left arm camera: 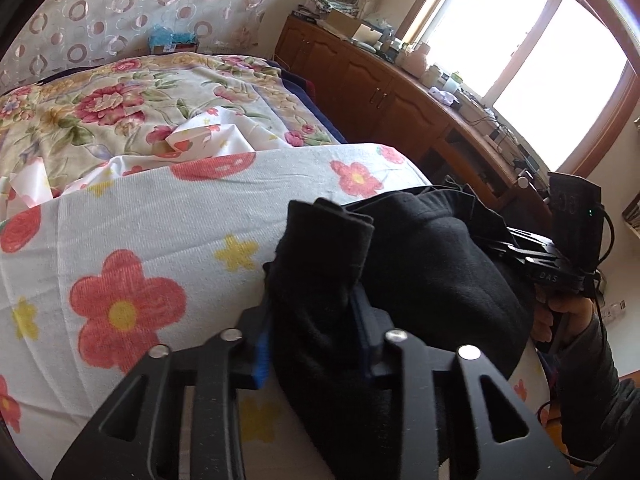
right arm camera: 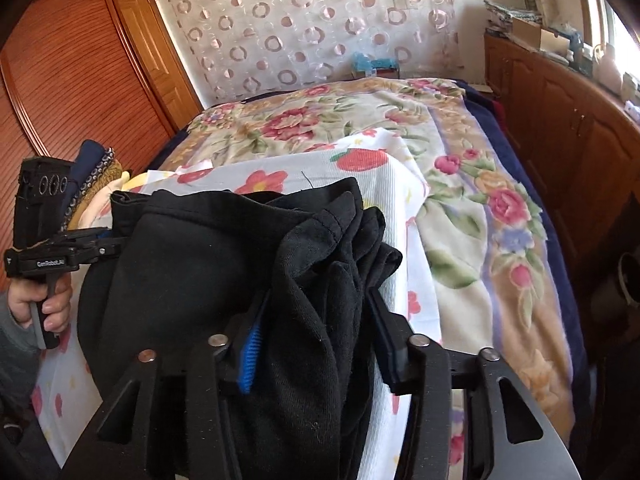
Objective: Fold small clothes
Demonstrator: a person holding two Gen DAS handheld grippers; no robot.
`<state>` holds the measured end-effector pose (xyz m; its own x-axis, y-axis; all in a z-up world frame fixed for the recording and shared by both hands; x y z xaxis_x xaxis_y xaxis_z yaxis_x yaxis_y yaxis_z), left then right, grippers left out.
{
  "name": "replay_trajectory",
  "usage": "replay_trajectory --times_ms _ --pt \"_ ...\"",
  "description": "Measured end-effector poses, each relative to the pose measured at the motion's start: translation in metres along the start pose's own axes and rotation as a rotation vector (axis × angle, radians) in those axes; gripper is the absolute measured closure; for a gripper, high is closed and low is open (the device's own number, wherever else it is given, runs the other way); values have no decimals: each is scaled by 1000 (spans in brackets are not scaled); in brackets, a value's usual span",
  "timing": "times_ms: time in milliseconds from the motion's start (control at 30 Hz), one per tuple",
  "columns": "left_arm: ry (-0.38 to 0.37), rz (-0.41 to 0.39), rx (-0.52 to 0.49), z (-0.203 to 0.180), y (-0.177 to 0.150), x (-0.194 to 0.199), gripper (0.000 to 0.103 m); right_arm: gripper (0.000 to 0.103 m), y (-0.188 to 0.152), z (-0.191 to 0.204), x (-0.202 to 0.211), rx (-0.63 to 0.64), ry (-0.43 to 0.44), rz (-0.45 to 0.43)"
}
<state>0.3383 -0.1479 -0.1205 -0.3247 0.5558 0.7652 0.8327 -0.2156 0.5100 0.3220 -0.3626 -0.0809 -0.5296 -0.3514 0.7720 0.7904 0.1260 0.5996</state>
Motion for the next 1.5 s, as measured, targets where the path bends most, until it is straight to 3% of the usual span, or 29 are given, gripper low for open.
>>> replay_trajectory --times_ms 100,300,500,700,900,1067,1200,1333,1433,1500 --pt "6 -34 -34 -12 2 14 88 85 -1 -2 2 14 20 -17" --pt "-16 -181 -72 -34 5 79 88 88 10 19 45 71 -24 -191" --pt "24 -326 -49 -19 -6 154 88 88 44 69 70 188 -14 -297" --pt "172 -478 10 33 -35 245 88 89 94 154 58 369 63 -346" --pt "330 -602 147 105 -74 319 89 89 158 270 22 583 145 -367" --pt "420 -648 291 162 -113 333 89 89 206 366 -28 756 181 -339" --pt "439 -621 393 198 -139 314 89 89 252 420 -90 867 176 -290" --pt "447 -587 467 223 -151 300 89 88 269 466 -147 957 154 -239" --pt "457 -555 481 232 -151 290 88 86 282 487 -182 956 133 -204" --pt "475 -547 466 229 -157 292 86 77 289 489 -196 906 128 -170"
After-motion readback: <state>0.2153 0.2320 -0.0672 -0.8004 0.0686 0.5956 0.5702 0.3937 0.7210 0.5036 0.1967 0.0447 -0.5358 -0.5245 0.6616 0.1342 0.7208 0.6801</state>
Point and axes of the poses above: each gripper's, at about its wrist camera, not at the fingertips, and x roughly against the way its jaws point, z to its left, y to its top, the point moved 7 cm from there along -x, roughly the way its jaws point, and after that the axes turned 6 degrees about z, right-handed, at the moved point
